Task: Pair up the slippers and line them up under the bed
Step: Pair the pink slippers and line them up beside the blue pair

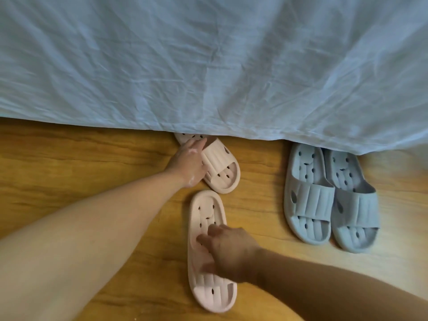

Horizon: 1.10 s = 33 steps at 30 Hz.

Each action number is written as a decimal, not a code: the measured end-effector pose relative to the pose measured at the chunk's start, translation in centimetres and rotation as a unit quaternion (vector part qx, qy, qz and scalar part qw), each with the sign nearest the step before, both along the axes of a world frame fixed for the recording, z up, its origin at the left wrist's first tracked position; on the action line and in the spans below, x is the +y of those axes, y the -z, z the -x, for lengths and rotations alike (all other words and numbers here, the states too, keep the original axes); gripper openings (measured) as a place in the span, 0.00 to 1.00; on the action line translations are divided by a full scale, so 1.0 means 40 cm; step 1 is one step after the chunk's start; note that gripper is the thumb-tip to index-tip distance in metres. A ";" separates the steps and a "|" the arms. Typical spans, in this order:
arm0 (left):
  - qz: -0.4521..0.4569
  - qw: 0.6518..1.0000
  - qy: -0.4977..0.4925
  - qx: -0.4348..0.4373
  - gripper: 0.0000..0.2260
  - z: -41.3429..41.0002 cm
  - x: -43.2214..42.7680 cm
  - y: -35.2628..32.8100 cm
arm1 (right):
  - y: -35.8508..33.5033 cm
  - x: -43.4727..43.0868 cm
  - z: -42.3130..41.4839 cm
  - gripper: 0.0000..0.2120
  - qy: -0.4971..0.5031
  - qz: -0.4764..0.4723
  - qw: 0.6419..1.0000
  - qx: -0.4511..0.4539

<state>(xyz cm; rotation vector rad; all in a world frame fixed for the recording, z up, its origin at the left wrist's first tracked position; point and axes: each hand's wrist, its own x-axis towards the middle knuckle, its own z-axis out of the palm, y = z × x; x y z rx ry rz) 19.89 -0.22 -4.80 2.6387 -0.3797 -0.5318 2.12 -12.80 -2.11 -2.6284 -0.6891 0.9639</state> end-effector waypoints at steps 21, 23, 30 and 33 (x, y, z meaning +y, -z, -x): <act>-0.025 0.977 0.073 0.197 0.10 0.349 0.235 -0.024 | 0.066 -0.127 -0.368 0.29 0.119 0.087 0.978 -0.149; -0.032 0.987 0.043 0.155 0.04 0.289 0.266 -0.027 | 0.057 -0.153 -0.324 0.23 0.131 0.079 0.978 -0.144; -0.047 0.990 0.072 0.110 0.08 0.155 0.234 -0.009 | 0.040 -0.126 -0.154 0.21 0.127 0.045 0.987 -0.084; -0.034 0.988 0.078 0.128 0.14 0.157 0.234 -0.001 | 0.049 -0.116 -0.117 0.24 0.175 0.024 0.982 -0.067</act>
